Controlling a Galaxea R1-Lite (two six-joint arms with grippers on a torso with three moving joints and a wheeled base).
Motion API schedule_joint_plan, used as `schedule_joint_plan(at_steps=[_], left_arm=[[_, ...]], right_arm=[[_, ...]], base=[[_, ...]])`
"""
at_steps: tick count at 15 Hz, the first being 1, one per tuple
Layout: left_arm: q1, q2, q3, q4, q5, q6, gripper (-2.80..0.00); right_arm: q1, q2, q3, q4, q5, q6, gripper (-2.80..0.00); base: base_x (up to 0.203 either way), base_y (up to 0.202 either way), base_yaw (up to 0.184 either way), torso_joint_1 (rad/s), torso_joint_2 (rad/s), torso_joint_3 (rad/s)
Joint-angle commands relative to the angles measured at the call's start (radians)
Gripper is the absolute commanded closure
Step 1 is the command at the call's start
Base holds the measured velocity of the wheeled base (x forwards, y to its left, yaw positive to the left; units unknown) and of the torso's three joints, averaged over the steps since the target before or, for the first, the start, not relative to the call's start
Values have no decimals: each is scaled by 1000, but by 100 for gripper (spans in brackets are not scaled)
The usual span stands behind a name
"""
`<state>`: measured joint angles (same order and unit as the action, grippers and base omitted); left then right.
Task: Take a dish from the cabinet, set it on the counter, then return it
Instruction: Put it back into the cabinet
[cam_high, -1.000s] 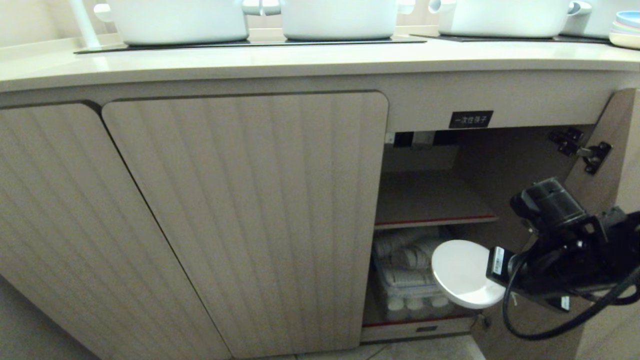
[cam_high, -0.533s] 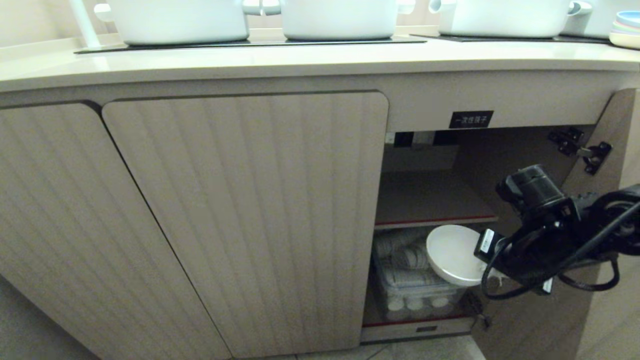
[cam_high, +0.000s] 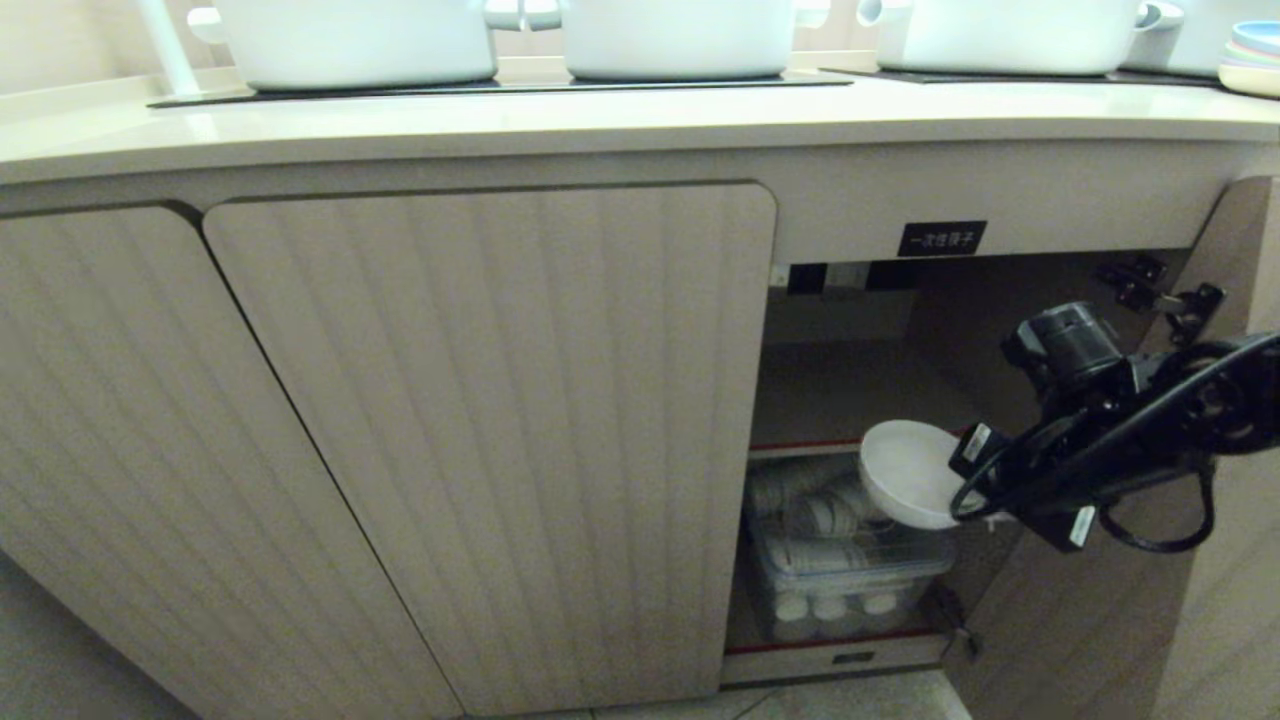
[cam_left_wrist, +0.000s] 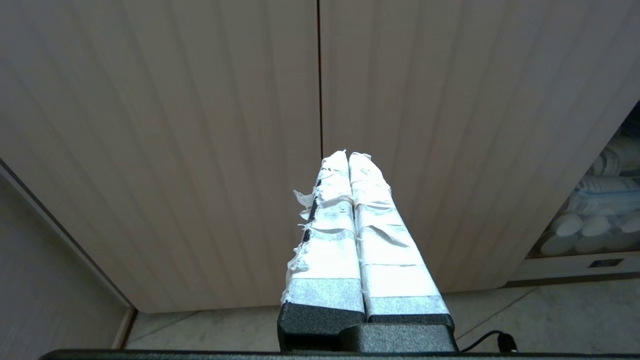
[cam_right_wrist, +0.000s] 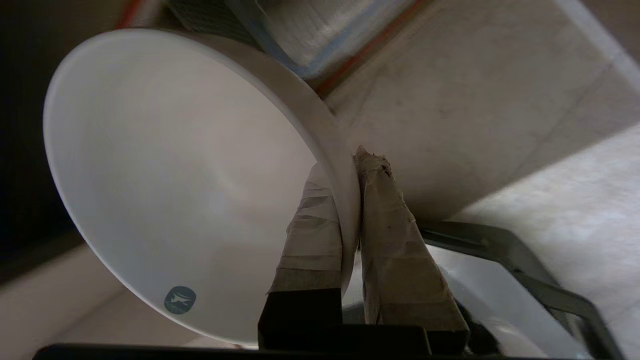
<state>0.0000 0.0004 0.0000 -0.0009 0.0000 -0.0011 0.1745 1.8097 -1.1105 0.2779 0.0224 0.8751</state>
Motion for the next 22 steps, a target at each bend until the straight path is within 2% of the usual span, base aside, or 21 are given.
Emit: schedule_joint_plan(at_steps=[1,5,14,18,22], left_arm=[[0,0,0,-1,0,0,0],[0,0,0,0,0,0,0],[0,0,0,1,1,0,0],[0,0,0,-1,0,0,0],[0,0,0,1,0,0,0]], right_arm=[[-30,35,-38,3,15,4,0],[-61,75,-87,3,46,2,0],[-70,163,-217,7,48,0,0],[-78,209,-322,89,45,-3,0],[-95,244,-376,115,45,-49,0]], base=[[0,0,0,0,0,0],[0,0,0,0,0,0],[0,0,0,0,0,0],[0,0,0,0,0,0],[0,0,0,0,0,0]])
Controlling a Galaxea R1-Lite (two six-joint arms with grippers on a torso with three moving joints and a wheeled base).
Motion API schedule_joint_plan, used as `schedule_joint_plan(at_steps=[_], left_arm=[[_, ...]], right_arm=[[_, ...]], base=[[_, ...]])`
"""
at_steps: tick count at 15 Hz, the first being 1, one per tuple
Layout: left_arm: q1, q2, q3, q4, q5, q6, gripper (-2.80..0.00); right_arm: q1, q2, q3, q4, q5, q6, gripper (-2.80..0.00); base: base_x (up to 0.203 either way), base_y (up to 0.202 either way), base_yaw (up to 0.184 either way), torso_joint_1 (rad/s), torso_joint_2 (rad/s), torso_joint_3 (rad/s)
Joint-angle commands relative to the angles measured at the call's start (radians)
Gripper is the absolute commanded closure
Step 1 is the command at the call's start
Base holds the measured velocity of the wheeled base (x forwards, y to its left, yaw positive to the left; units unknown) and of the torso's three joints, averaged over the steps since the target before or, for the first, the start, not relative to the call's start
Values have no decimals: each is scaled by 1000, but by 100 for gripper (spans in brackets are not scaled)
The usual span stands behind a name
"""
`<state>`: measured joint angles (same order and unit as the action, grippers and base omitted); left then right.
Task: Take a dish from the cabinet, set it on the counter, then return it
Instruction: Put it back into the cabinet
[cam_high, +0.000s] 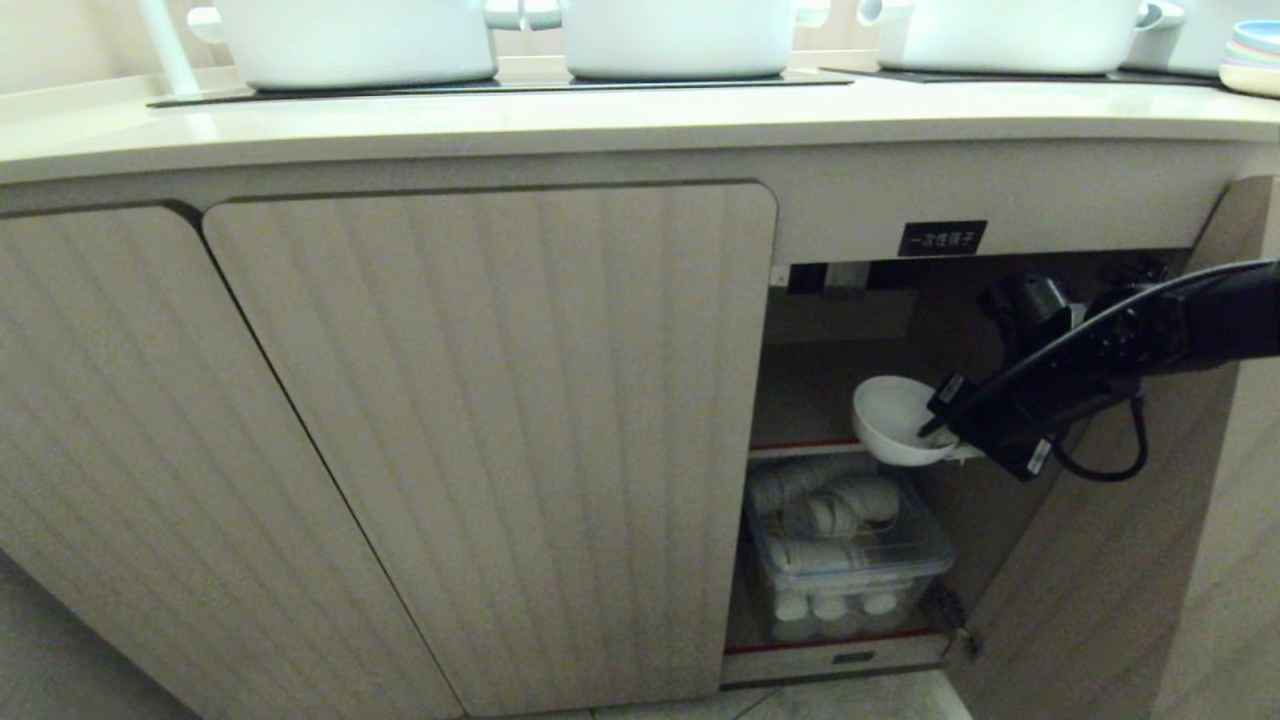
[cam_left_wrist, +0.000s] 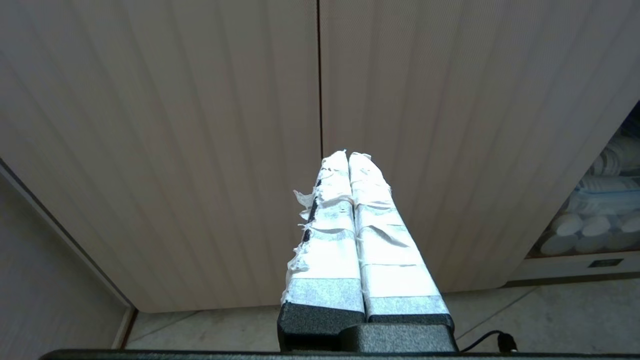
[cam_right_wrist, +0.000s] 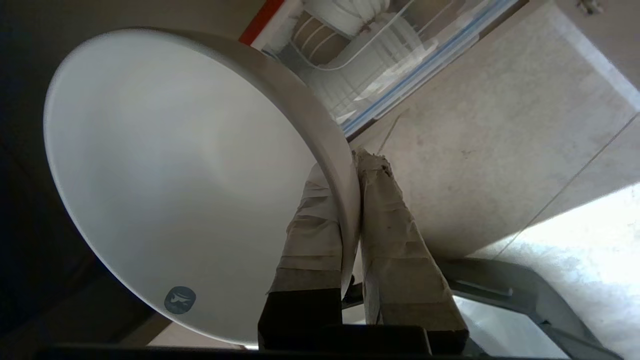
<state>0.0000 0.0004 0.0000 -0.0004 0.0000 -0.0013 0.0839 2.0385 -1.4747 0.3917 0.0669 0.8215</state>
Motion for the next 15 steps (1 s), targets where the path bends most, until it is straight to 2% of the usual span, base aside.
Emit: schedule_joint_plan(at_steps=[1,4,15], left_arm=[[1,0,0,-1,0,0,0],[0,0,0,-1,0,1,0],[0,0,0,-1,1,0,0]], right_arm=[[-9,25,-38,20,1,2,0],[-23,59,-107,74,1,-14,0],[-29,131,-198,78,-1,-18,0]], base=[[0,0,0,0,0,0],[0,0,0,0,0,0],[0,0,0,0,0,0]])
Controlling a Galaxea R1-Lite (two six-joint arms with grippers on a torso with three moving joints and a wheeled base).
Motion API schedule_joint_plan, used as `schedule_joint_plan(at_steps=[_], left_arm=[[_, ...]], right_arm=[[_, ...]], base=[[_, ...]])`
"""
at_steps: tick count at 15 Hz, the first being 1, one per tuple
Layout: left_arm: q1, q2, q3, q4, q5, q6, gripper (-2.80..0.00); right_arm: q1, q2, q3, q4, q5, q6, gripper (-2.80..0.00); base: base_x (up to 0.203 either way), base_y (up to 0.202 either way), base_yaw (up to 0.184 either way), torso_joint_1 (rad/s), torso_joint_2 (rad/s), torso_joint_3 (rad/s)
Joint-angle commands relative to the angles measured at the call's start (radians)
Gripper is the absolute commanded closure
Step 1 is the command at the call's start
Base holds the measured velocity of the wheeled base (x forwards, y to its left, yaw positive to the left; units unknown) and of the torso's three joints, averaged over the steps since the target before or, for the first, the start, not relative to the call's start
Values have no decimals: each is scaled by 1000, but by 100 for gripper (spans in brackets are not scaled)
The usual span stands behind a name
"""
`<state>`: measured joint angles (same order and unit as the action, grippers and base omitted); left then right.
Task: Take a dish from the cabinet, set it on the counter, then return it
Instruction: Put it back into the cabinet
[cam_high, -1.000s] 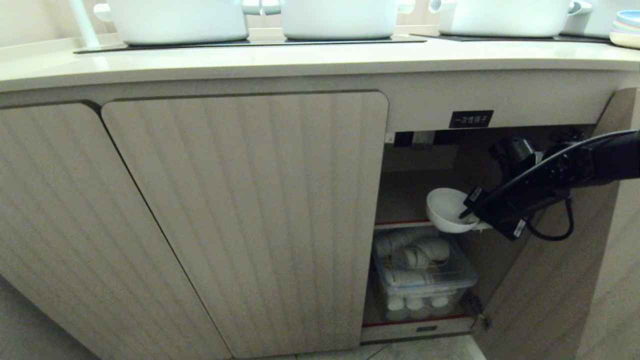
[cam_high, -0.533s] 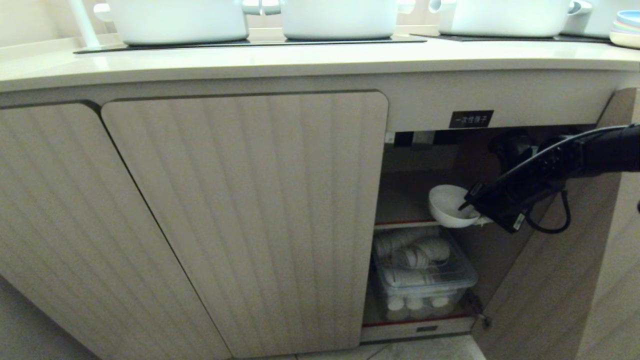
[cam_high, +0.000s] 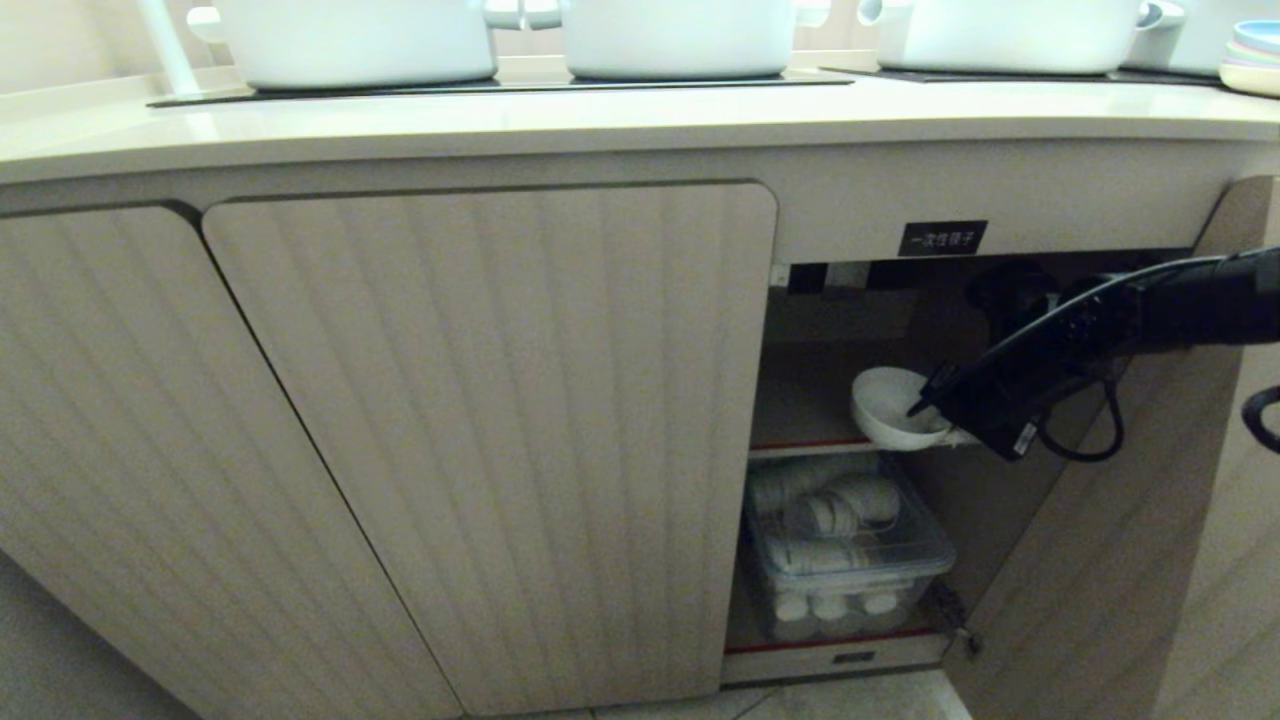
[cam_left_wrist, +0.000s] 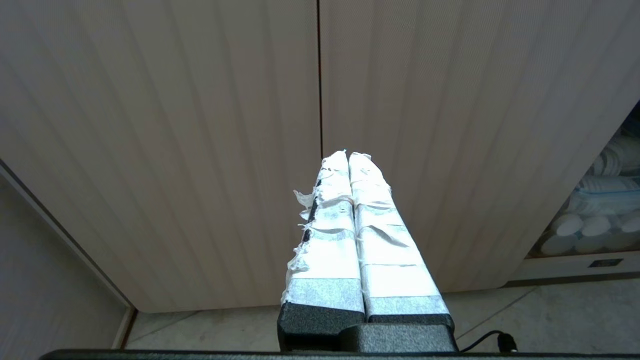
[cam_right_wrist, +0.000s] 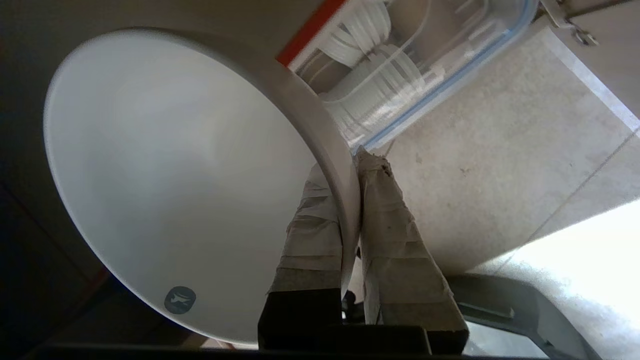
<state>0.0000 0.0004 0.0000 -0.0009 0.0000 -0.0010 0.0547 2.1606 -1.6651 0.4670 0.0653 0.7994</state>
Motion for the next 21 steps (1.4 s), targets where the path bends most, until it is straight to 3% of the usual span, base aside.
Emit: schedule_joint_plan(at_steps=[1,21], left_arm=[[0,0,0,-1,0,1,0],[0,0,0,-1,0,-1,0]], right_arm=[[1,16,-20,2,1,4,0],[2,117,-160,4,-41,6,0]], base=[[0,0,0,0,0,0],[0,0,0,0,0,0]])
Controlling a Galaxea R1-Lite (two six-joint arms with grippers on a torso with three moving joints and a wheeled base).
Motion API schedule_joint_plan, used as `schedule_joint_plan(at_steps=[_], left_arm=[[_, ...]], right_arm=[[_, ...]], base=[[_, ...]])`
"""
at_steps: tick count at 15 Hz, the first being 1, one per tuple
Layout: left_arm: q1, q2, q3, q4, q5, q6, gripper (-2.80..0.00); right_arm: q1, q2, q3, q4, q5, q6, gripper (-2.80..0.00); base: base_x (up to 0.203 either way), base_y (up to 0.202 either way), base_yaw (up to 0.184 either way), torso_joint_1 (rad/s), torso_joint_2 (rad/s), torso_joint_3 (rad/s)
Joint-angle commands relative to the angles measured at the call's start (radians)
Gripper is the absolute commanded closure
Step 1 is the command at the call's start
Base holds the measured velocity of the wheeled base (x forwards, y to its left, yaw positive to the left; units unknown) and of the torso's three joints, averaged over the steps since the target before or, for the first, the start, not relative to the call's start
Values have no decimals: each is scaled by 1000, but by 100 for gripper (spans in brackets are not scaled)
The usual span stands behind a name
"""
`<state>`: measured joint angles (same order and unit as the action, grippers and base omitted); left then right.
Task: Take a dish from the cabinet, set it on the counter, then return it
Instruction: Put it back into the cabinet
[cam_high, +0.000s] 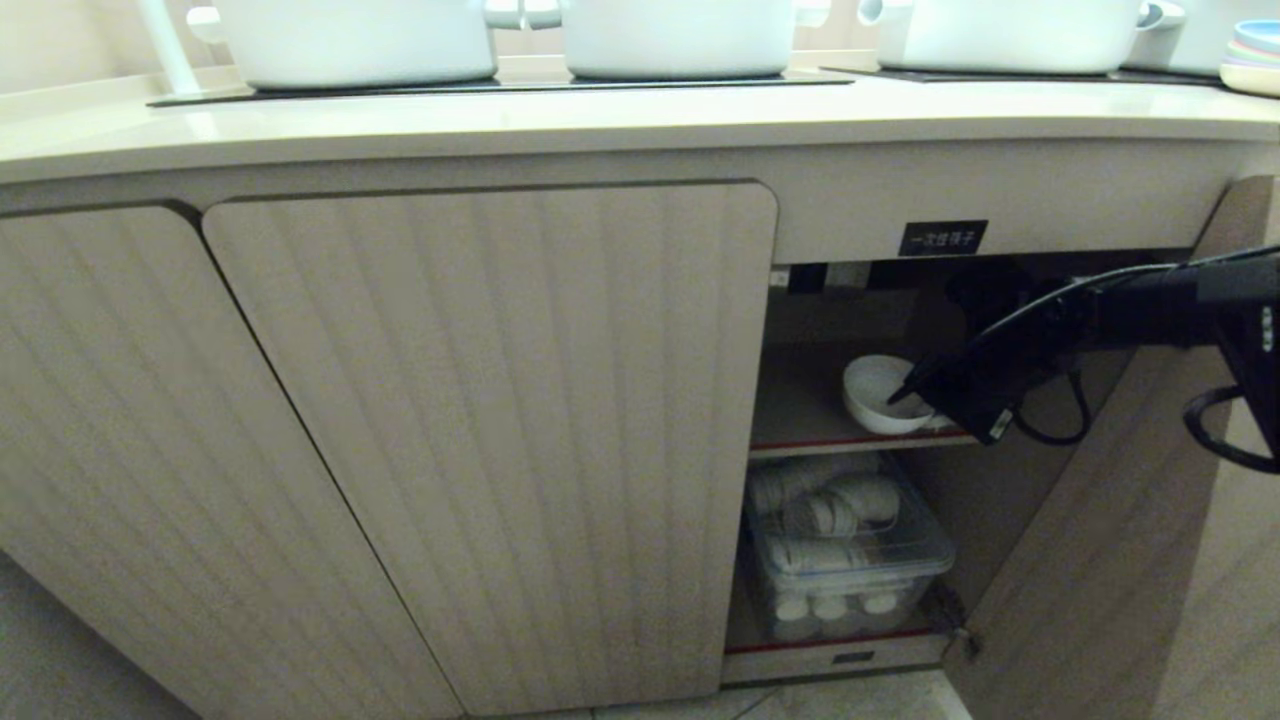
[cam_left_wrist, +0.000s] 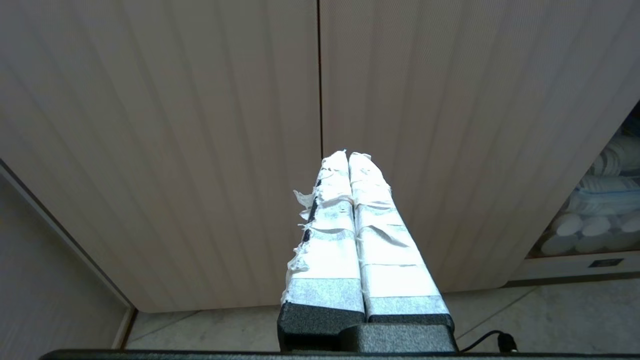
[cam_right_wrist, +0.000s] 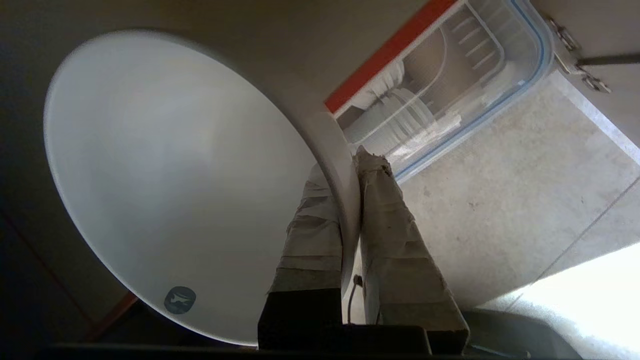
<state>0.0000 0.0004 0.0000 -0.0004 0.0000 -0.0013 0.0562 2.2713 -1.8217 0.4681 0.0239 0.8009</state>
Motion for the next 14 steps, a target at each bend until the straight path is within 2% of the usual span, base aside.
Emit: schedule_joint_plan(at_steps=[1,14], left_arm=[[0,0,0,-1,0,1,0],[0,0,0,0,1,0,0]], right_arm=[[1,8,-4,3,1,4,0],[-2,62,-99,18,-2,-17,0]], base=[[0,0,0,0,0,0],[0,0,0,0,0,0]])
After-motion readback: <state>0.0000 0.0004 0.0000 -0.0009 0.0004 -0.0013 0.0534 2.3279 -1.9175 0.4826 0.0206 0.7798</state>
